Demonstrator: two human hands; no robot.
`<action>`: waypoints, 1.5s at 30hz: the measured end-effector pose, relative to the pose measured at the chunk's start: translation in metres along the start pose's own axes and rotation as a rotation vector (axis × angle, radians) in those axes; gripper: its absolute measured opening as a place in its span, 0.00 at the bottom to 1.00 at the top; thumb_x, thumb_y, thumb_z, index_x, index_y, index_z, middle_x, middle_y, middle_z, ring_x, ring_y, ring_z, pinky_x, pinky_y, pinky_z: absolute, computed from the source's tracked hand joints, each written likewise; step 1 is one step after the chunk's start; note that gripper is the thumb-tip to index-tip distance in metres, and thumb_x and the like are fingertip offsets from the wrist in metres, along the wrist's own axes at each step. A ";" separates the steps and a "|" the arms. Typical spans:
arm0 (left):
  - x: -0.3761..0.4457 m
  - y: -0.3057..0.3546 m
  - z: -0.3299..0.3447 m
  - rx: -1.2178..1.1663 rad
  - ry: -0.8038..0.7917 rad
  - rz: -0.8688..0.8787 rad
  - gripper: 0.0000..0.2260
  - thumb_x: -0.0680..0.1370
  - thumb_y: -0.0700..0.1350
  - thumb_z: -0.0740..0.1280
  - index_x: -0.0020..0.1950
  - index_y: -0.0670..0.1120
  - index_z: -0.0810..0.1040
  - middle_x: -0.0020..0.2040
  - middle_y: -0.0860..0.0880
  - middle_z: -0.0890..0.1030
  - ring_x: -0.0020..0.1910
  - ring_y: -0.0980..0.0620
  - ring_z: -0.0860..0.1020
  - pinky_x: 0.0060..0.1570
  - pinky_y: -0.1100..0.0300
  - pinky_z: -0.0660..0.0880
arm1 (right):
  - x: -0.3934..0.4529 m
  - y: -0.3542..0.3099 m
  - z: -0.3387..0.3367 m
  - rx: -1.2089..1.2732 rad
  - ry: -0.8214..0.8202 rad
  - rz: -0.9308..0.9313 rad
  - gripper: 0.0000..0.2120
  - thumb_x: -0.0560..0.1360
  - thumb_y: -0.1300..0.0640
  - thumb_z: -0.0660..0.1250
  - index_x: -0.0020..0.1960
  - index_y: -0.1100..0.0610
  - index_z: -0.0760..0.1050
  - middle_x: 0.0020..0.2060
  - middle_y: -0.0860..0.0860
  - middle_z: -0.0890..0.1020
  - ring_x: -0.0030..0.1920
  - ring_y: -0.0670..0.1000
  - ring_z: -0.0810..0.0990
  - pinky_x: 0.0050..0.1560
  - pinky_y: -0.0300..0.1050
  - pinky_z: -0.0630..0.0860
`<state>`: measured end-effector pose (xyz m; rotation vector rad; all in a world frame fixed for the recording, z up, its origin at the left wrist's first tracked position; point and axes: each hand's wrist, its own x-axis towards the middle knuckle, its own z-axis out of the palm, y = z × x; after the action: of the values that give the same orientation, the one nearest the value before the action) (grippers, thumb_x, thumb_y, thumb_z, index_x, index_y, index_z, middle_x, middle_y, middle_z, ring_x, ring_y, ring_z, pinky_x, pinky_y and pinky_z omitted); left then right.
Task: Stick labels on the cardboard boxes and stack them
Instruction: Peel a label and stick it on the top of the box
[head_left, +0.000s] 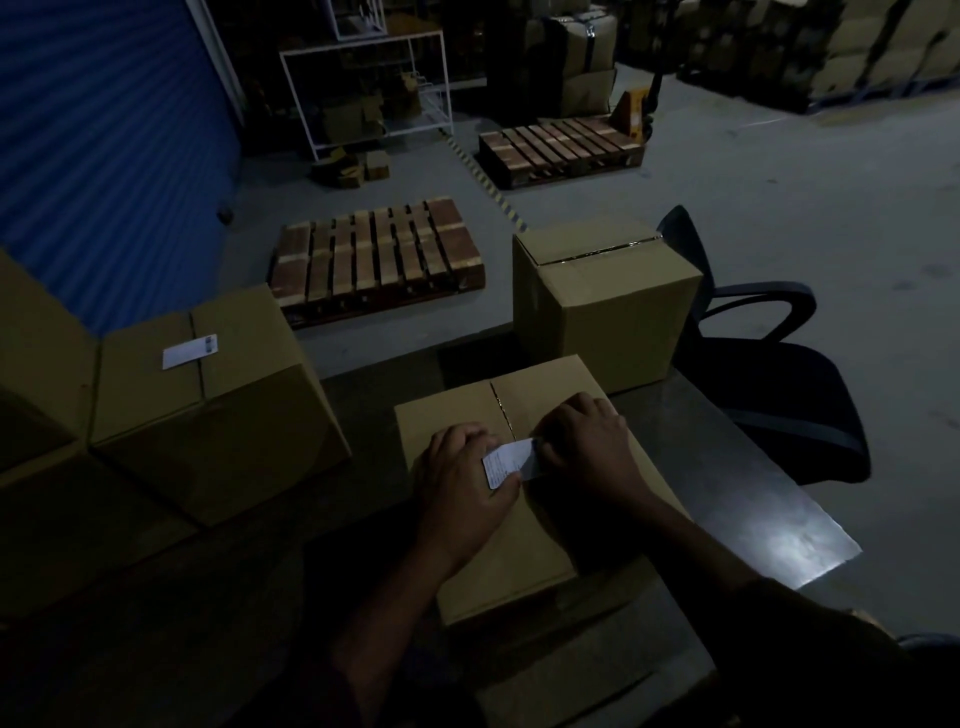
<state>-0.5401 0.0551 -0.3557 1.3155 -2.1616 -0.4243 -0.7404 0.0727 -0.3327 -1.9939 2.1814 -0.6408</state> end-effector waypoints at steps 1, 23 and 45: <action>0.000 0.001 -0.001 0.005 0.001 0.002 0.23 0.74 0.62 0.66 0.64 0.51 0.80 0.65 0.54 0.76 0.67 0.53 0.71 0.65 0.48 0.73 | 0.000 0.000 0.000 -0.002 0.003 -0.002 0.13 0.78 0.45 0.66 0.58 0.51 0.80 0.60 0.52 0.76 0.62 0.55 0.70 0.59 0.53 0.66; 0.000 0.000 -0.002 -0.019 0.006 -0.004 0.26 0.73 0.65 0.64 0.64 0.51 0.80 0.64 0.53 0.77 0.66 0.52 0.72 0.64 0.50 0.73 | 0.003 0.003 0.008 -0.018 -0.052 -0.024 0.17 0.78 0.46 0.63 0.58 0.58 0.76 0.58 0.56 0.75 0.58 0.58 0.72 0.54 0.51 0.61; -0.006 0.001 -0.009 -0.248 0.025 -0.075 0.25 0.72 0.57 0.77 0.63 0.62 0.68 0.61 0.59 0.73 0.60 0.56 0.76 0.52 0.49 0.83 | 0.011 0.022 -0.045 0.169 -0.365 -0.183 0.12 0.80 0.48 0.67 0.60 0.52 0.78 0.56 0.49 0.76 0.59 0.48 0.69 0.60 0.46 0.69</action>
<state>-0.5326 0.0613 -0.3497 1.2577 -1.9705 -0.6782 -0.7783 0.0734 -0.2980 -2.0455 1.6961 -0.4214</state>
